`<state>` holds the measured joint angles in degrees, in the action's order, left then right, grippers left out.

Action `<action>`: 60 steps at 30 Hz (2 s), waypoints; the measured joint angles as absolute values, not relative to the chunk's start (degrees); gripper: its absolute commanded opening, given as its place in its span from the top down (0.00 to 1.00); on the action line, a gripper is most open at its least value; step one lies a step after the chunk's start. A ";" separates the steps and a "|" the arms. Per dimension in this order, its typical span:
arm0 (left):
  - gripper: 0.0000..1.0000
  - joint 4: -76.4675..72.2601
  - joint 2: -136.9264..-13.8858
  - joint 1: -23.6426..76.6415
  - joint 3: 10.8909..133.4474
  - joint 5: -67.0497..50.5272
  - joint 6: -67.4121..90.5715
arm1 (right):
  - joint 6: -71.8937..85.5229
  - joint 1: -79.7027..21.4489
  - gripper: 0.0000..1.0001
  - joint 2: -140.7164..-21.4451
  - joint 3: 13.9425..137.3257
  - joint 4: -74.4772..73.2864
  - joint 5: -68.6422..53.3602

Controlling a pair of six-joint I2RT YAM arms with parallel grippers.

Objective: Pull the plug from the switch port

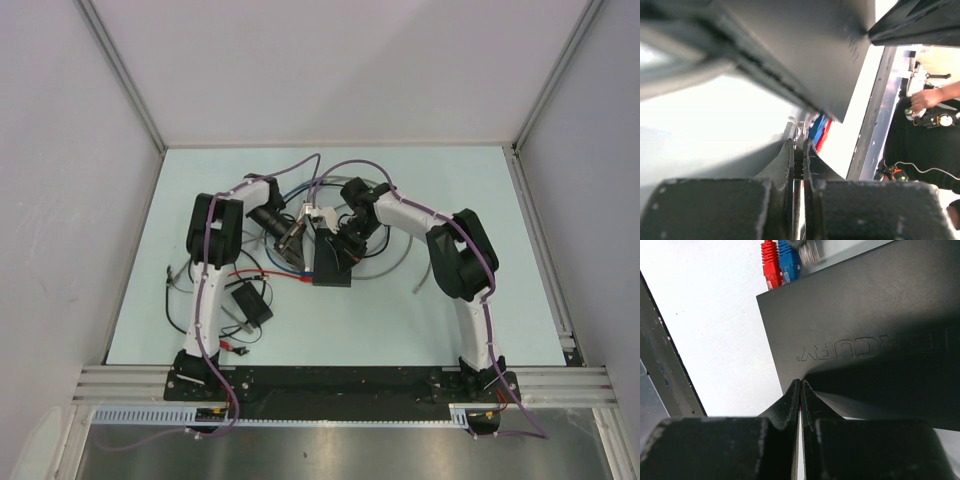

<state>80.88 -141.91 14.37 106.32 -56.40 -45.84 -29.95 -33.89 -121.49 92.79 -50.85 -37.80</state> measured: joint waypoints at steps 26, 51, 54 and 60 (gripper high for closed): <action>0.59 63.05 -133.25 3.25 125.25 -51.92 -34.68 | -29.58 -33.85 0.94 -121.84 93.32 -51.37 -37.82; 0.44 42.06 -115.09 10.50 83.42 -57.52 -21.47 | -29.12 -26.83 0.63 -118.83 95.96 -52.03 -31.90; 0.44 41.43 -115.09 10.83 80.12 -57.14 -21.47 | -27.86 -25.74 0.73 -118.61 95.90 -52.25 -32.36; 0.48 40.88 -115.61 11.49 79.92 -57.63 -22.37 | -25.87 -28.64 1.00 -118.85 96.14 -51.90 -34.20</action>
